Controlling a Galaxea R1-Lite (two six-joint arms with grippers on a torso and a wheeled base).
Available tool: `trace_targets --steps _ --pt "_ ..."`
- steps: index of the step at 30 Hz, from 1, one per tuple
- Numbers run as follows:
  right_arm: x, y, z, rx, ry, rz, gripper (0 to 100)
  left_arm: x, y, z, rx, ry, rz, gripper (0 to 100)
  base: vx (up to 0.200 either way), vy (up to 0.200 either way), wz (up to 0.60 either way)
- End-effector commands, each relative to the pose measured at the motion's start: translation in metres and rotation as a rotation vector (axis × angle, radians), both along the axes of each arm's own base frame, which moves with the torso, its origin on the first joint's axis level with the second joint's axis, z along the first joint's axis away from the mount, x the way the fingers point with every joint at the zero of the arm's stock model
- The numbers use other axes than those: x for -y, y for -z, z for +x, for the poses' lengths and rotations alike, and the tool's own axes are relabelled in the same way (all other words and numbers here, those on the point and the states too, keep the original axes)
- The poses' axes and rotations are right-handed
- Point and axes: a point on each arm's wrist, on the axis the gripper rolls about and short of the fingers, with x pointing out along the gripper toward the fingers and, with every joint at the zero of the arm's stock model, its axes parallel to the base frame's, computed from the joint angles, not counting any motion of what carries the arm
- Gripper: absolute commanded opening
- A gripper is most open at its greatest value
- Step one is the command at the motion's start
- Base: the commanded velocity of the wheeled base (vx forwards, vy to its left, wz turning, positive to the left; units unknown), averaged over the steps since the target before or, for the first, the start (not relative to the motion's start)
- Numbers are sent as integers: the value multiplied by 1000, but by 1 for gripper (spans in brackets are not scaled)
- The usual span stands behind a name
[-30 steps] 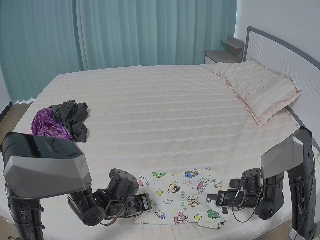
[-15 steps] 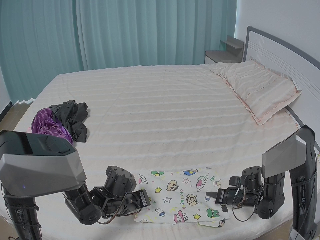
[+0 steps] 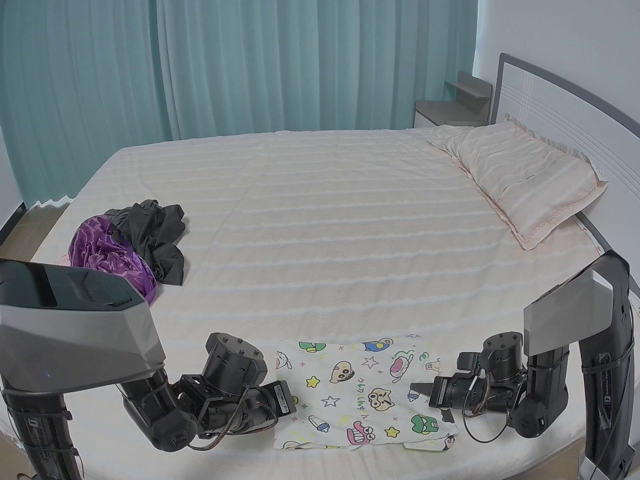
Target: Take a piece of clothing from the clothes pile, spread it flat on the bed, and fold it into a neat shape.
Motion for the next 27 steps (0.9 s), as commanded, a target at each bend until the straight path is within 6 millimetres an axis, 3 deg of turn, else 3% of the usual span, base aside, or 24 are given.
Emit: trace_targets --steps 1,7,13,25,27 --pt "-1 -2 0 7 -4 4 0 -2 -3 -2 2 -3 -4 0 0 200 0" --pt "-4 -2 -1 8 -15 5 0 -4 -6 -6 -8 -15 -14 0 0 200 0" --pt "-4 -2 -1 7 -13 4 0 0 -4 -7 -20 -17 -23 0 0 0 0" --pt "-4 -2 -1 10 -15 5 0 0 -3 -11 -33 -17 -23 0 -200 0 0" --pt "-4 -3 -1 13 -14 6 0 0 -3 -9 -27 -21 -26 0 0 0 0"
